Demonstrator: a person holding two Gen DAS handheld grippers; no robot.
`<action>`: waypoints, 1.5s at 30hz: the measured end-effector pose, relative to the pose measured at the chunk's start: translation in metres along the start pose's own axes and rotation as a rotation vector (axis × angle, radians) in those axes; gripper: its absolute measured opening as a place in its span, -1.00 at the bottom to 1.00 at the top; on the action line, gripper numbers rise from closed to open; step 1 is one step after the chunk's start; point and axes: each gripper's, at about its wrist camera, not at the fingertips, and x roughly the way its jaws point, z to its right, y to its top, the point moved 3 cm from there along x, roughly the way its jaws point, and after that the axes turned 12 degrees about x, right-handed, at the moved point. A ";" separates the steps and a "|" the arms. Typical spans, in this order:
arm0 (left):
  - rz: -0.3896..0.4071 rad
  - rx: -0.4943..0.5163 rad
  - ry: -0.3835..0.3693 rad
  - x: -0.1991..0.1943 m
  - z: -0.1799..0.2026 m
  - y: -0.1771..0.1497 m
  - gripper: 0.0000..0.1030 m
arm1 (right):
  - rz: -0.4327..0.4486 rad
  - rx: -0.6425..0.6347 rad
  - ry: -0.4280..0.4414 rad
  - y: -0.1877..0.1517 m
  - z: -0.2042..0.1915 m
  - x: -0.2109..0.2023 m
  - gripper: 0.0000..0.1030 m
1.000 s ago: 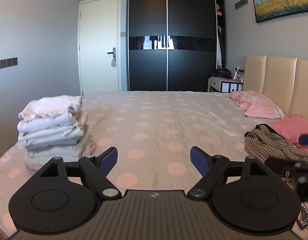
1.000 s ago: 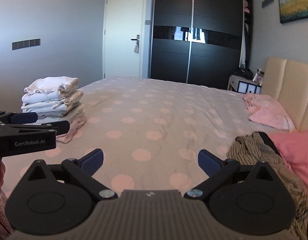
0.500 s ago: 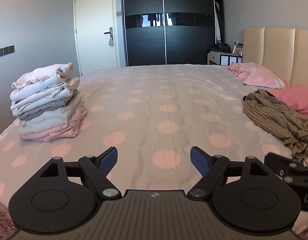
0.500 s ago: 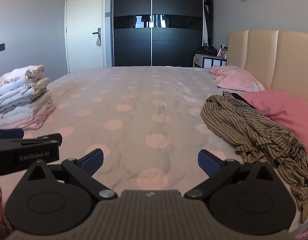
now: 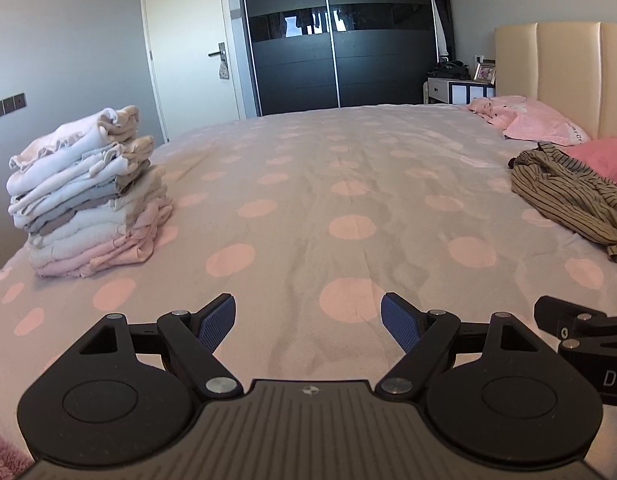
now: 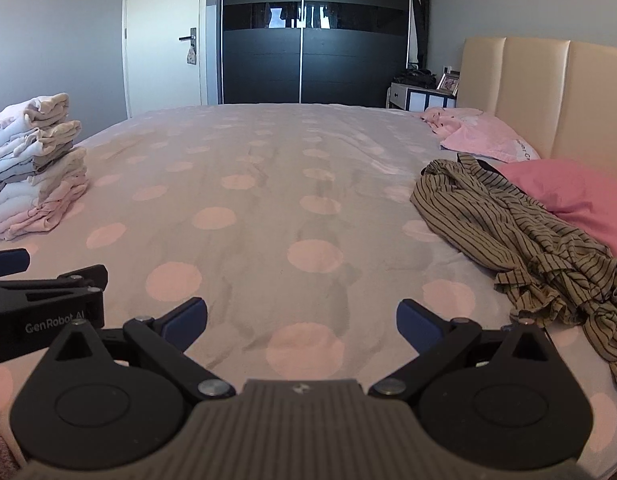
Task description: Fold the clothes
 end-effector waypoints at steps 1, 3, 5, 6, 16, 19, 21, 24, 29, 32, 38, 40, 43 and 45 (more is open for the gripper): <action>0.002 -0.007 -0.004 0.001 0.001 0.001 0.55 | 0.010 -0.007 0.004 0.001 -0.001 0.001 0.98; 0.007 -0.021 -0.012 0.004 0.003 0.002 0.55 | 0.027 -0.016 0.008 0.002 -0.001 0.001 0.98; 0.012 -0.034 -0.020 0.006 0.005 0.004 0.55 | 0.027 -0.019 0.007 0.001 0.001 0.003 0.98; 0.015 -0.035 -0.022 0.007 0.006 0.005 0.55 | 0.024 -0.015 0.009 0.001 0.002 0.003 0.98; -0.033 0.016 -0.026 0.009 0.017 0.002 0.55 | -0.036 0.001 -0.007 -0.005 0.005 0.006 0.98; -0.045 0.017 -0.020 0.007 0.016 -0.001 0.55 | -0.033 -0.007 0.000 -0.006 0.002 0.004 0.98; -0.051 0.015 -0.017 0.006 0.015 -0.002 0.55 | -0.030 -0.019 0.001 -0.008 0.000 0.003 0.98; -0.062 0.013 -0.020 0.005 0.013 -0.004 0.55 | -0.029 -0.023 0.003 -0.009 0.000 0.002 0.98; -0.060 0.016 -0.021 0.004 0.011 -0.004 0.55 | -0.023 -0.032 0.002 -0.009 0.000 0.002 0.98; -0.060 0.019 -0.019 0.004 0.011 -0.004 0.55 | -0.023 -0.037 0.001 -0.009 -0.001 0.003 0.98; -0.082 0.014 -0.027 0.006 0.011 -0.005 0.55 | -0.028 -0.043 0.000 -0.010 -0.001 0.005 0.98; -0.087 0.013 -0.029 0.007 0.011 -0.006 0.55 | -0.031 -0.043 0.000 -0.011 -0.002 0.005 0.98; -0.092 0.012 -0.033 0.007 0.010 -0.006 0.55 | -0.033 -0.042 -0.001 -0.011 -0.003 0.005 0.98; -0.096 0.008 -0.037 0.008 0.009 -0.006 0.55 | -0.033 -0.044 -0.001 -0.011 -0.003 0.004 0.98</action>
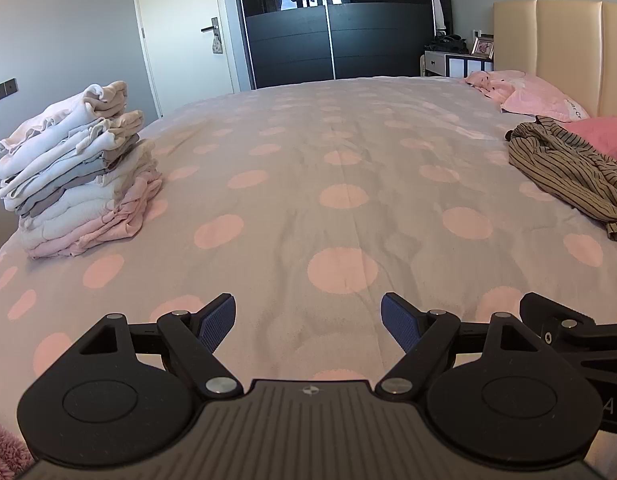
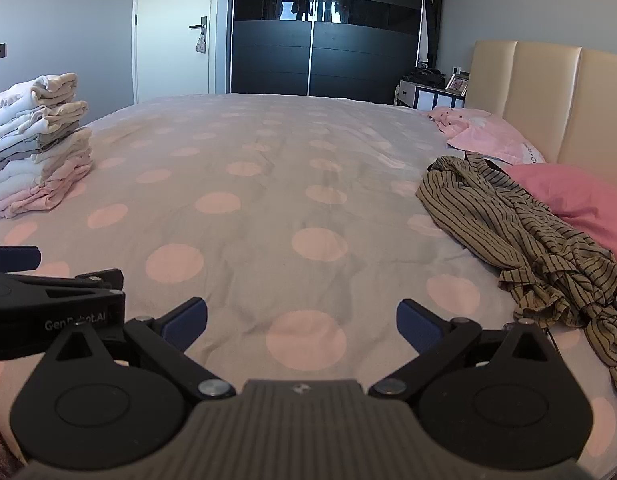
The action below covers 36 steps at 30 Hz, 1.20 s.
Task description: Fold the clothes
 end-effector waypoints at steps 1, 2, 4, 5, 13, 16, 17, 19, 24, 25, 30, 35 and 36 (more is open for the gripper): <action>-0.002 -0.002 -0.002 0.000 0.000 0.000 0.55 | 0.000 -0.002 0.000 -0.001 -0.001 0.000 0.98; -0.005 -0.003 -0.003 0.000 -0.001 -0.001 0.55 | -0.002 -0.003 0.000 -0.001 -0.001 0.000 0.98; -0.010 -0.003 -0.005 0.000 -0.001 -0.001 0.55 | -0.005 -0.001 0.001 -0.002 -0.002 -0.001 0.98; -0.012 -0.003 -0.005 0.000 -0.001 -0.002 0.55 | -0.007 0.000 0.001 -0.002 -0.002 -0.001 0.98; -0.026 -0.002 -0.013 0.001 -0.001 -0.002 0.55 | -0.008 -0.003 0.000 -0.003 -0.002 -0.001 0.98; -0.031 -0.007 -0.015 0.001 -0.001 -0.003 0.55 | -0.009 -0.001 0.001 -0.004 -0.002 -0.001 0.98; -0.033 -0.009 -0.016 0.001 -0.001 -0.003 0.55 | -0.008 -0.001 0.000 -0.004 -0.002 -0.001 0.98; -0.035 -0.011 -0.016 0.001 -0.001 -0.003 0.55 | -0.007 -0.003 0.000 -0.004 -0.002 -0.001 0.98; -0.039 -0.012 -0.015 0.001 0.000 -0.003 0.55 | -0.008 -0.004 0.000 -0.005 -0.002 0.000 0.98; -0.039 -0.012 -0.015 0.001 -0.001 -0.003 0.55 | -0.009 -0.003 -0.001 -0.005 -0.002 0.000 0.98; -0.041 -0.012 -0.016 0.001 -0.001 -0.004 0.55 | -0.010 -0.004 -0.001 -0.005 -0.003 0.000 0.98; -0.043 -0.012 -0.017 0.002 -0.001 -0.004 0.55 | -0.012 -0.004 -0.002 -0.005 -0.004 -0.001 0.98; -0.043 -0.012 -0.017 0.002 -0.001 -0.004 0.55 | -0.012 -0.003 -0.002 -0.005 -0.004 -0.001 0.98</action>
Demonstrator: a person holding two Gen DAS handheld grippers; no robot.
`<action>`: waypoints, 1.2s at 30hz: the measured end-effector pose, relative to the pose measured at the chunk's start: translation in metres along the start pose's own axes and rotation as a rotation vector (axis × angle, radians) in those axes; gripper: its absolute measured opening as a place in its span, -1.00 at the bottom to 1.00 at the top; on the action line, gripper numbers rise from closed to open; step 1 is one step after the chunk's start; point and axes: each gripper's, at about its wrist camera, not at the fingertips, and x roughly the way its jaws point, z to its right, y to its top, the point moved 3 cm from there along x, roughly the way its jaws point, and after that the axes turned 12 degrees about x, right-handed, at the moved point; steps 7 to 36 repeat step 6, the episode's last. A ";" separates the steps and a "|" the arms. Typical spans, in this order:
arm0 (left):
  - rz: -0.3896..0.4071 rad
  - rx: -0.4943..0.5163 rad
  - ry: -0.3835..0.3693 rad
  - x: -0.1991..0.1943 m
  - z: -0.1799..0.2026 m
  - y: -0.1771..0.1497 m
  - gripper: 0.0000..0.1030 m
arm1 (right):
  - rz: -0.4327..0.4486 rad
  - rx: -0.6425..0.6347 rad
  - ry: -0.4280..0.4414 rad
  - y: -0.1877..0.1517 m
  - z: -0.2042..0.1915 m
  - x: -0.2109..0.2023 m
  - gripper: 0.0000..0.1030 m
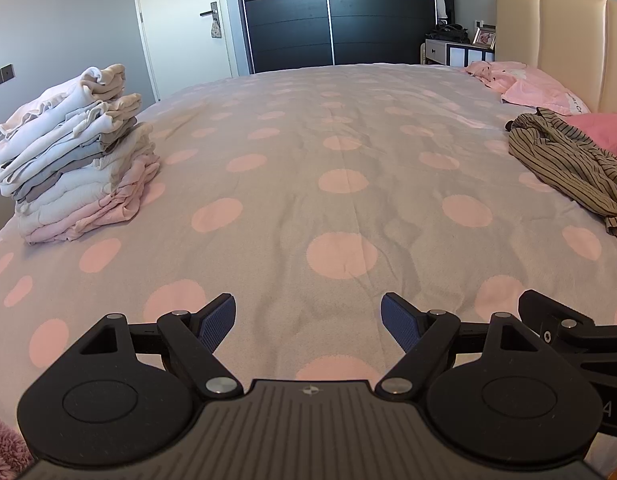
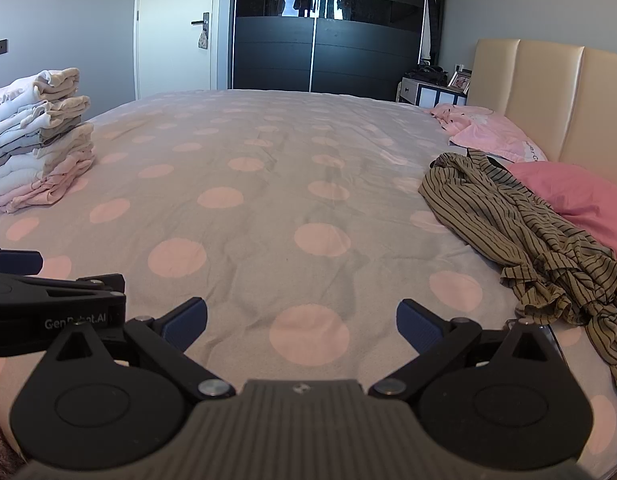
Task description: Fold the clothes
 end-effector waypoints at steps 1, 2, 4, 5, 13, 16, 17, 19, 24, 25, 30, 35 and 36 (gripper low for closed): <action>0.001 0.000 0.001 0.000 0.000 0.000 0.55 | 0.000 0.000 0.000 0.000 0.000 0.000 0.98; 0.002 0.001 0.001 0.000 0.000 0.000 0.55 | 0.000 0.001 0.000 0.000 0.000 -0.001 0.98; 0.004 0.001 0.003 0.000 0.000 0.000 0.55 | 0.000 0.003 0.002 -0.001 0.000 -0.001 0.98; 0.007 0.002 0.005 -0.001 0.000 0.000 0.55 | 0.001 0.003 0.002 -0.001 0.000 -0.001 0.98; 0.009 0.002 0.006 -0.001 0.001 0.000 0.55 | 0.002 0.003 0.003 -0.001 0.000 -0.002 0.98; 0.009 0.002 0.006 -0.001 0.001 0.000 0.55 | 0.002 0.003 0.003 -0.001 0.000 -0.002 0.98; 0.009 0.002 0.006 -0.001 0.001 0.000 0.55 | 0.002 0.003 0.003 -0.001 0.000 -0.002 0.98; 0.009 0.002 0.006 -0.001 0.001 0.000 0.55 | 0.002 0.003 0.003 -0.001 0.000 -0.002 0.98; 0.009 0.002 0.006 -0.001 0.001 0.000 0.55 | 0.002 0.003 0.003 -0.001 0.000 -0.002 0.98; 0.009 0.002 0.006 -0.001 0.001 0.000 0.55 | 0.002 0.003 0.003 -0.001 0.000 -0.002 0.98; 0.009 0.002 0.006 -0.001 0.001 0.000 0.55 | 0.002 0.003 0.003 -0.001 0.000 -0.002 0.98; 0.009 0.002 0.006 -0.001 0.001 0.000 0.55 | 0.002 0.003 0.003 -0.001 0.000 -0.002 0.98; 0.009 0.002 0.006 -0.001 0.001 0.000 0.55 | 0.002 0.003 0.003 -0.001 0.000 -0.002 0.98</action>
